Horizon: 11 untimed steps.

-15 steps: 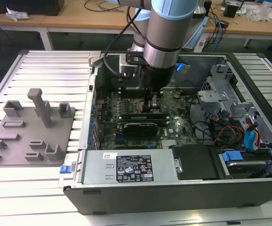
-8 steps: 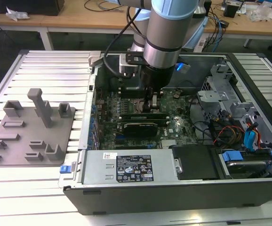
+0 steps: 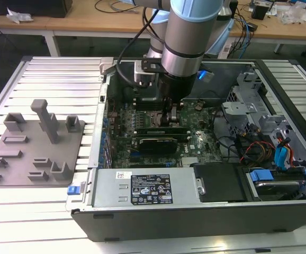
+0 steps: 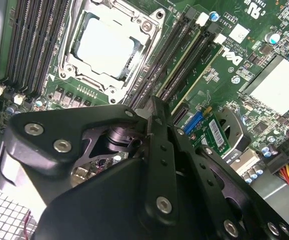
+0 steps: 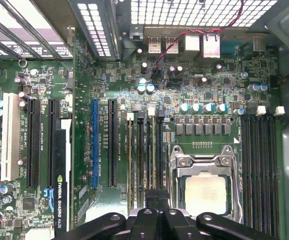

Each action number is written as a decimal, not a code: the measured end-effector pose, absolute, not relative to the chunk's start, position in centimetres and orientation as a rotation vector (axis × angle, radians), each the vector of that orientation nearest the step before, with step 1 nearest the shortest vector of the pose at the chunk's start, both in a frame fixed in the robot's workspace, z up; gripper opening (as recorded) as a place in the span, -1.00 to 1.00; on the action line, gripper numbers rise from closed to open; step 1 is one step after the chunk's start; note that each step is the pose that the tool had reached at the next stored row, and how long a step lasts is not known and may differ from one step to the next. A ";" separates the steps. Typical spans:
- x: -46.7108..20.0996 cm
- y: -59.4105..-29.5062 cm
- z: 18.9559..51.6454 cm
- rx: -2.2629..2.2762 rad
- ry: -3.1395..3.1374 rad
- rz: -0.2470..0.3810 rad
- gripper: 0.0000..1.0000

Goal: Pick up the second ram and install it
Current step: 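Press down the second ram until it locks into place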

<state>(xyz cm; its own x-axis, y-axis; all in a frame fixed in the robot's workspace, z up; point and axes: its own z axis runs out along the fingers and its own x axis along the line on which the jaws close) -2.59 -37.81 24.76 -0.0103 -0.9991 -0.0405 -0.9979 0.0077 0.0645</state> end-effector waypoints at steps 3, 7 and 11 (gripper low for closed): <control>-2.2 -37.8 24.8 2.198 -2.218 -0.116 -0.84; -1.3 -37.8 24.7 2.198 -2.218 -0.116 -0.84; -0.4 -37.8 24.7 2.198 -2.218 -0.116 -0.84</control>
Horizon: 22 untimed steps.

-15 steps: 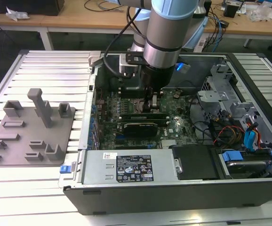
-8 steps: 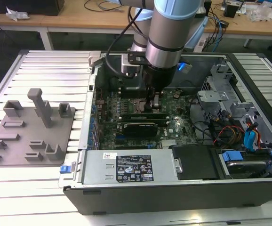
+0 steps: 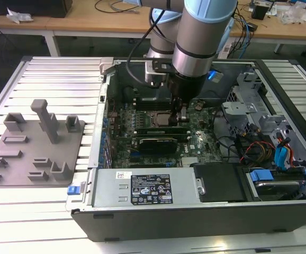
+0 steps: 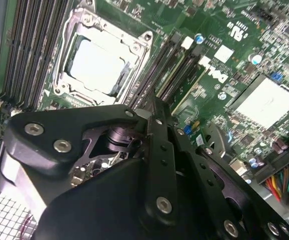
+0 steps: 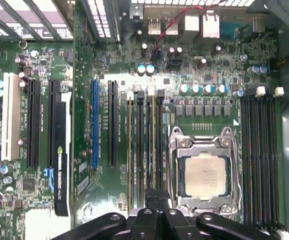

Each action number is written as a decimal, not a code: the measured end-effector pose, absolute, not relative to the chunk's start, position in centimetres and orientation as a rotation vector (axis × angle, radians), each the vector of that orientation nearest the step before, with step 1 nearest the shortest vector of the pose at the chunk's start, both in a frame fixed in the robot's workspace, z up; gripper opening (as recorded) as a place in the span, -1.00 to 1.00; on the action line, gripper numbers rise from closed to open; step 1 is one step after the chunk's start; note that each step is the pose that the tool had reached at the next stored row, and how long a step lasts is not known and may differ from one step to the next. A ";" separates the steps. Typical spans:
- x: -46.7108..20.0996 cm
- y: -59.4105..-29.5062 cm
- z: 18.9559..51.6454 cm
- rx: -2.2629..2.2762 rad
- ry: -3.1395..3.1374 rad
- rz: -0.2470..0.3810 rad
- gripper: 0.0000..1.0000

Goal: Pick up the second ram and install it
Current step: 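Press down the second ram until it locks into place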

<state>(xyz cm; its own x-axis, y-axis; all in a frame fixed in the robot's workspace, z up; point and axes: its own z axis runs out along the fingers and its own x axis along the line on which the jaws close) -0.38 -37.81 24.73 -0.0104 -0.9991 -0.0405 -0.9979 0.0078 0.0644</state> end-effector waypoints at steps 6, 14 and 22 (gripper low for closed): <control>1.1 -37.8 24.6 2.198 -2.218 -0.116 -0.84; 1.7 -37.8 24.3 2.198 -2.218 -0.116 -0.84; 2.4 -37.7 23.9 2.198 -2.218 -0.116 -0.84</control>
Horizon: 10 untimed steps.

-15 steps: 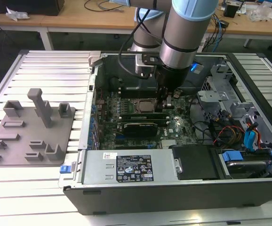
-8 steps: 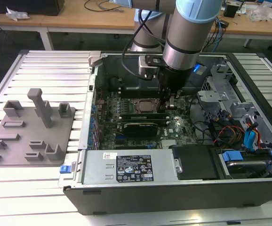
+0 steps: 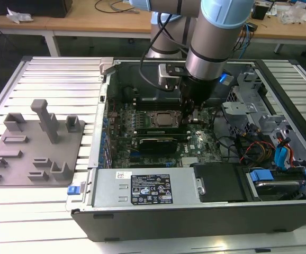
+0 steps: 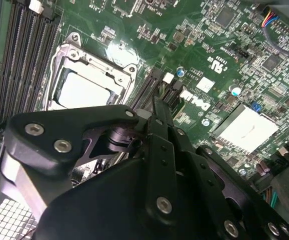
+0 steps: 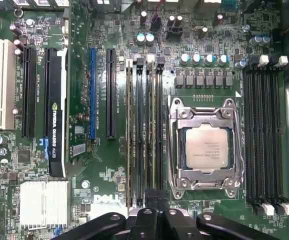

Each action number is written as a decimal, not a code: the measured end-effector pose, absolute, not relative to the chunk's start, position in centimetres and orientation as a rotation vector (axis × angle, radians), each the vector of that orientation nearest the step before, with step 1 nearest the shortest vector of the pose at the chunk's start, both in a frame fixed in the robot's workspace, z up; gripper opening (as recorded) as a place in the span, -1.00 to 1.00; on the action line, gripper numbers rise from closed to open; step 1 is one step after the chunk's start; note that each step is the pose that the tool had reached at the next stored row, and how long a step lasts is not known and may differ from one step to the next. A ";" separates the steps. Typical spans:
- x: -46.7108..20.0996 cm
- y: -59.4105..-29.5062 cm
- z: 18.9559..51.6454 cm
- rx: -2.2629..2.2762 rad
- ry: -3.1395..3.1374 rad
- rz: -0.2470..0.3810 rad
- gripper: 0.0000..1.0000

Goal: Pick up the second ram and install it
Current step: 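Press down the second ram until it locks into place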

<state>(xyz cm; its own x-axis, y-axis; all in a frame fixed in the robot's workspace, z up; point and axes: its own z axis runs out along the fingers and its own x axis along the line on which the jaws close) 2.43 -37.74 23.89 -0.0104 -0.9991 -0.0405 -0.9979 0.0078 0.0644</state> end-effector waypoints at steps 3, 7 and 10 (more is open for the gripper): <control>2.6 -37.7 23.6 2.198 -2.218 -0.116 -0.84; 2.7 -37.7 23.4 2.198 -2.218 -0.116 -0.84; 2.7 -37.7 23.3 2.198 -2.218 -0.116 -0.84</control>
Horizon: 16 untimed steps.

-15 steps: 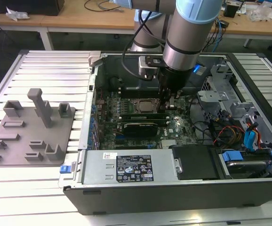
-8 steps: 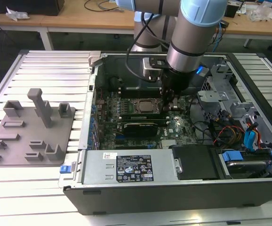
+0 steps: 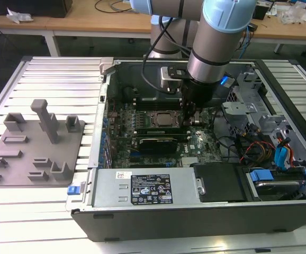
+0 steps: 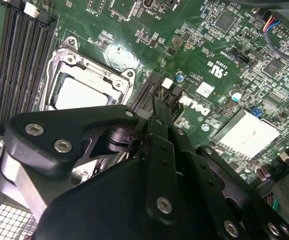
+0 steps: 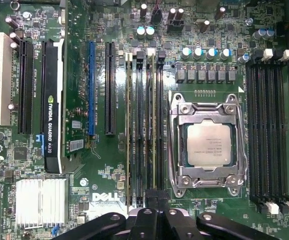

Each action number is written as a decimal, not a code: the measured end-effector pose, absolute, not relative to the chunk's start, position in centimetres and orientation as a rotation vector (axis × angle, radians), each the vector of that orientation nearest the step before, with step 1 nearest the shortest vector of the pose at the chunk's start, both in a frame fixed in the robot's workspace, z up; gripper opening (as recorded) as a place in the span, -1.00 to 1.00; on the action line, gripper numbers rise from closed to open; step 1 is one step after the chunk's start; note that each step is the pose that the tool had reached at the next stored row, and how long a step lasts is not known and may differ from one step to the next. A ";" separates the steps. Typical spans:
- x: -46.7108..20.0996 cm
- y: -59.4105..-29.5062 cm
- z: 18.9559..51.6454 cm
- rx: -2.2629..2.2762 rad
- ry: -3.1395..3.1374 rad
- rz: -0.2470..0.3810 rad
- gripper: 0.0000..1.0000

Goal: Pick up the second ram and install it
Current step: 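Press down the second ram until it locks into place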

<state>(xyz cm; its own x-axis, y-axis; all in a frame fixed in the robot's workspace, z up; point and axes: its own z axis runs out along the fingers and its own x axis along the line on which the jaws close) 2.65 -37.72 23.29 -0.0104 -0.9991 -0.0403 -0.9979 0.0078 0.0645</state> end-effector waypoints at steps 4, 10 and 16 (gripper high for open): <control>2.7 -37.7 23.1 2.198 -2.218 -0.116 -0.84; 2.7 -37.7 22.9 2.198 -2.218 -0.116 -0.84; 2.7 -37.7 22.8 2.198 -2.218 -0.116 -0.84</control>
<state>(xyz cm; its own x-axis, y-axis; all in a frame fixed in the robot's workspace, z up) 2.65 -37.71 22.79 -0.0104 -0.9991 -0.0403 -0.9979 0.0078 0.0642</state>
